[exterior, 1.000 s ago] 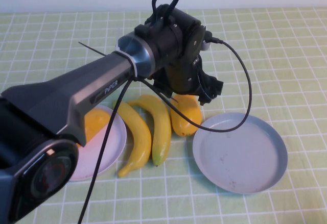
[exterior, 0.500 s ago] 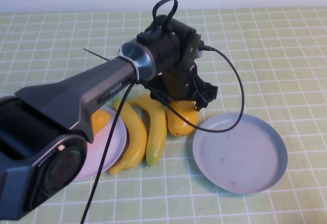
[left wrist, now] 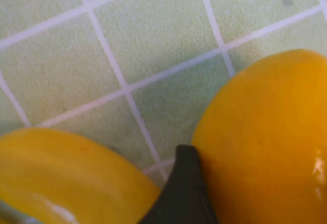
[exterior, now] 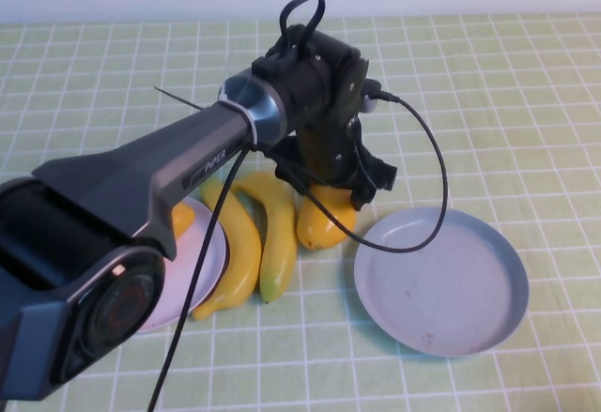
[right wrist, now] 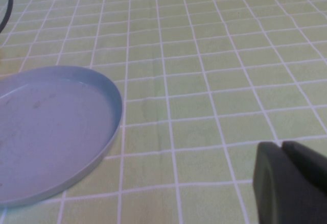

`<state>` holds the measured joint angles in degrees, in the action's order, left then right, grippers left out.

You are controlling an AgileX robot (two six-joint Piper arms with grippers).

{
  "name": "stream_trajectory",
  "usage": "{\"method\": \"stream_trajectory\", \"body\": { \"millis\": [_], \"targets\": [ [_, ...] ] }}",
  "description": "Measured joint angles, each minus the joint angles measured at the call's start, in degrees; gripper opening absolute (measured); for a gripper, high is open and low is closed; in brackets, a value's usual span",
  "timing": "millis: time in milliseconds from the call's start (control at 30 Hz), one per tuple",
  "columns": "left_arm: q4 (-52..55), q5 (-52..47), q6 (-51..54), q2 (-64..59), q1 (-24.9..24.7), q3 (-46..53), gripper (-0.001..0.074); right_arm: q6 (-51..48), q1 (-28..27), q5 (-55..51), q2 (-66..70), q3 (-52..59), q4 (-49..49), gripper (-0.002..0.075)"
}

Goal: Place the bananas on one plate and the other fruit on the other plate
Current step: Put one type of fruit in the left plate

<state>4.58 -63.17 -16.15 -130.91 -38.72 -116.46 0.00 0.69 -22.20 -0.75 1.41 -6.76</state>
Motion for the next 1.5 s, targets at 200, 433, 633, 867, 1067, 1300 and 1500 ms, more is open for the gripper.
{"method": "stream_trajectory", "body": {
  "millis": [200,433,633,867,1067,1300,1500],
  "targets": [
    [0.0,-6.98,5.85,-0.69,0.0,-12.58,0.0535,0.0,0.0,0.0,0.0,0.0,0.0,-0.0015],
    [-0.26,-7.99,13.88,4.05,0.09,-19.98,0.0535,0.0,0.0,0.0,0.0,0.0,0.0,-0.0015],
    [-0.61,-8.13,17.23,14.7,0.91,-11.02,0.0534,0.0,0.0,0.0,0.0,0.0,0.0,-0.0015],
    [1.72,-8.37,18.78,30.64,4.96,12.49,0.0534,0.0,0.0,0.0,0.0,0.0,0.0,-0.0015],
    [2.29,-8.25,21.42,36.51,6.34,30.09,0.0534,0.0,0.0,0.0,0.0,0.0,0.0,-0.0015],
    [5.15,-7.64,24.72,35.01,7.18,37.47,0.0534,0.0,0.0,0.0,0.0,0.0,0.0,-0.0015],
    [0.66,-5.88,27.0,31.52,12.59,37.7,0.0534,0.0,0.0,0.0,0.0,0.0,0.0,-0.0015]
  ]
}}
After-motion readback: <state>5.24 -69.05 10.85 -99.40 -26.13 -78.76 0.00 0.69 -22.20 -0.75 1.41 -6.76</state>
